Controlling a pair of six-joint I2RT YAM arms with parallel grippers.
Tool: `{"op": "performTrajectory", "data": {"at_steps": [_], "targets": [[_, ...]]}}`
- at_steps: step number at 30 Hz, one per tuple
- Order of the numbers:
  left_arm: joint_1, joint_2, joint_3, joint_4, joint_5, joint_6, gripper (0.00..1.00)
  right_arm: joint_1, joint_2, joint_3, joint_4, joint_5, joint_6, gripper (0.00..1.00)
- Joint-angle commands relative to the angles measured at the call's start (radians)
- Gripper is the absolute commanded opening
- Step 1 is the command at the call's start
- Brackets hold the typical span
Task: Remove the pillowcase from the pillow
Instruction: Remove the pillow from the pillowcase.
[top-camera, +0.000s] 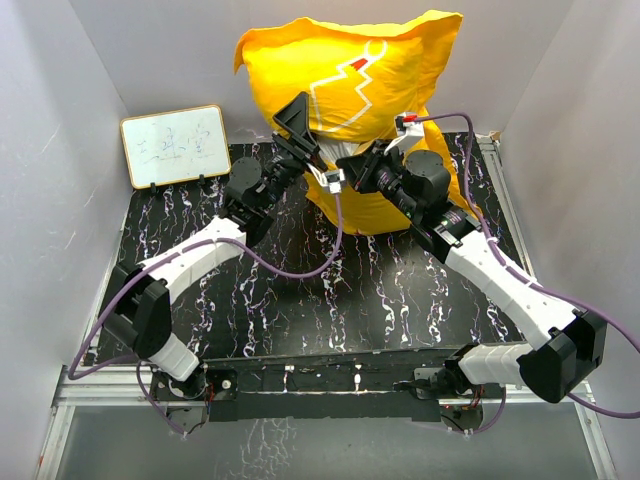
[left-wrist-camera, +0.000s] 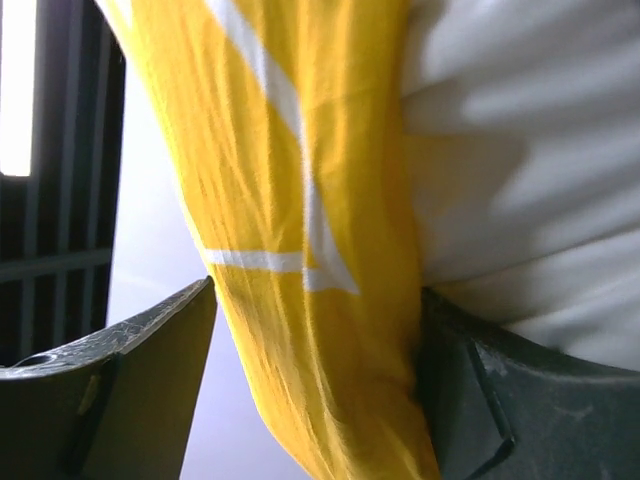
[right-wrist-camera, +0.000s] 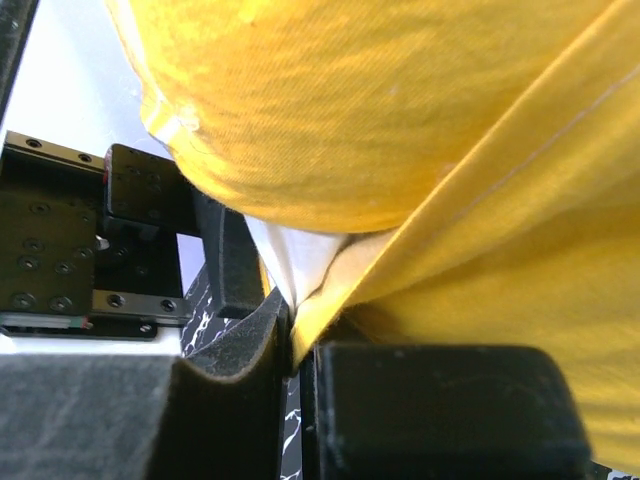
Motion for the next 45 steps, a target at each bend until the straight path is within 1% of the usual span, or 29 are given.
{"op": "performTrajectory", "data": {"at_steps": [1,4,7,10,13,17,22,27,30,34,37,38,39,40,41,43,45], "targets": [[0.046,-0.065,0.083,0.013,-0.137,-0.205,0.7,0.008,-0.032,-0.037,-0.102,-0.026,-0.013,0.08],[0.049,-0.118,0.134,-0.046,-0.175,-0.399,0.63,0.007,-0.025,-0.04,-0.102,-0.017,-0.015,0.08],[0.064,-0.167,0.167,-0.101,-0.163,-0.561,0.54,0.009,-0.014,-0.034,-0.105,-0.012,-0.017,0.08],[0.066,-0.18,0.228,-0.151,-0.185,-0.653,0.46,0.007,-0.007,-0.021,-0.113,0.0,-0.024,0.08],[0.066,-0.171,0.31,-0.209,-0.213,-0.74,0.4,0.007,-0.001,-0.006,-0.122,0.011,-0.033,0.08],[0.066,-0.164,0.404,-0.262,-0.221,-0.852,0.35,-0.002,0.01,0.016,-0.142,0.021,-0.049,0.08],[0.066,-0.173,0.487,-0.329,-0.16,-0.971,0.31,-0.018,0.018,0.059,-0.17,0.018,-0.063,0.08],[0.066,-0.161,0.629,-0.556,-0.102,-1.112,0.26,-0.034,0.021,0.098,-0.189,0.013,-0.075,0.08],[0.066,-0.172,0.654,-0.639,-0.022,-1.151,0.19,-0.043,0.028,0.12,-0.205,0.002,-0.084,0.08],[0.066,-0.14,0.761,-0.816,0.026,-1.178,0.0,-0.048,0.03,0.152,-0.22,-0.011,-0.103,0.08],[0.066,-0.125,0.792,-0.914,0.061,-1.216,0.0,-0.048,0.012,0.176,-0.233,0.002,-0.122,0.08],[0.066,-0.125,0.798,-0.958,0.087,-1.229,0.0,-0.048,-0.003,0.18,-0.235,0.012,-0.129,0.12],[0.066,-0.123,0.802,-0.998,0.113,-1.247,0.0,-0.048,-0.023,0.181,-0.234,0.022,-0.135,0.22],[0.066,-0.122,0.805,-1.033,0.135,-1.27,0.0,-0.048,-0.042,0.183,-0.234,0.029,-0.143,0.35],[0.066,-0.123,0.803,-1.063,0.152,-1.293,0.0,-0.049,-0.065,0.184,-0.237,0.035,-0.156,0.43],[0.066,-0.121,0.8,-1.118,0.183,-1.344,0.0,-0.048,-0.114,0.19,-0.256,0.058,-0.195,0.55],[0.066,-0.116,0.798,-1.18,0.203,-1.399,0.0,-0.048,-0.17,0.191,-0.272,0.098,-0.221,0.62]]}}
